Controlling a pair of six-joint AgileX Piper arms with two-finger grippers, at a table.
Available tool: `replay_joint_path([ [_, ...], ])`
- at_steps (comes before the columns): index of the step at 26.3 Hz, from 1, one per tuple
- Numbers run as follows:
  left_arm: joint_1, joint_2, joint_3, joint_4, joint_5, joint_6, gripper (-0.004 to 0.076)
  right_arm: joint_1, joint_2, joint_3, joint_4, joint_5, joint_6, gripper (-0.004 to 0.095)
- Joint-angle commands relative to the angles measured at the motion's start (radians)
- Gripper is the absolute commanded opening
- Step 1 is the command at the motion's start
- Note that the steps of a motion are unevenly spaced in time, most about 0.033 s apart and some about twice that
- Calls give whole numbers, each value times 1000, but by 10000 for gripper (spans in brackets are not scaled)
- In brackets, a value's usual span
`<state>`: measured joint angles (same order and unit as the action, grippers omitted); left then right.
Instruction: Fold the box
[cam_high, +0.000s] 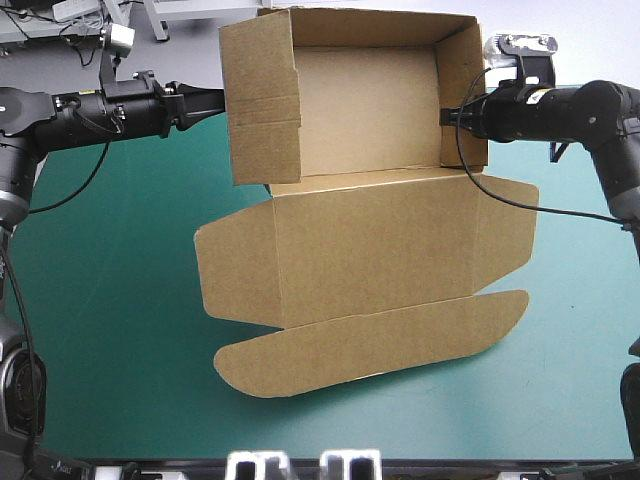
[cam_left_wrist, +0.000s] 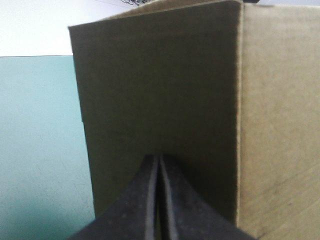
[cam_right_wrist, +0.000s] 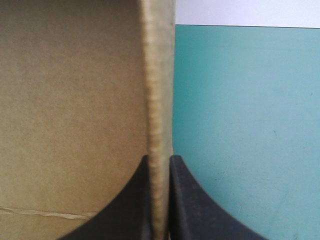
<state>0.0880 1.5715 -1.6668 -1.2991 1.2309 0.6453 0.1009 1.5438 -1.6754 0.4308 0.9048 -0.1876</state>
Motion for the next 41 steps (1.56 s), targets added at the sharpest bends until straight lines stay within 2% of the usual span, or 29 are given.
replay_joint_path([
  [1, -19, -44, -30, -78, 61, 2, -9, -1, -36, -30, 56, -62, 2, -13],
  [5, -69, -44, -30, -64, 59, 2, -8, -1, -22, -30, 56, -64, 0, -13],
  [7, -88, -43, -30, -27, 59, 2, 22, -1, -21, -30, 58, -70, -11, -13],
  [13, -95, -43, -30, -37, 59, -1, 243, -1, -21, -30, 58, -72, -21, -13],
  [17, -105, -43, -30, -54, 59, -8, 369, -1, -17, -30, 56, -76, -24, -13],
  [18, -105, -43, -30, -54, 59, -13, 380, -1, -14, -30, 56, -76, -24, -13],
  [25, -115, -43, -30, -50, 59, -18, 383, -1, 4, -30, 56, -76, -25, -13],
  [31, -115, -43, -30, 54, 59, -33, 383, 3, 8, -30, 58, -80, -28, -11],
  [37, -115, -43, -30, 82, 49, -36, 403, 86, 8, -30, -32, -106, 1, 4],
  [41, -115, -43, -30, 187, 48, -92, 432, 122, 8, -30, -50, -121, 32, 4],
])
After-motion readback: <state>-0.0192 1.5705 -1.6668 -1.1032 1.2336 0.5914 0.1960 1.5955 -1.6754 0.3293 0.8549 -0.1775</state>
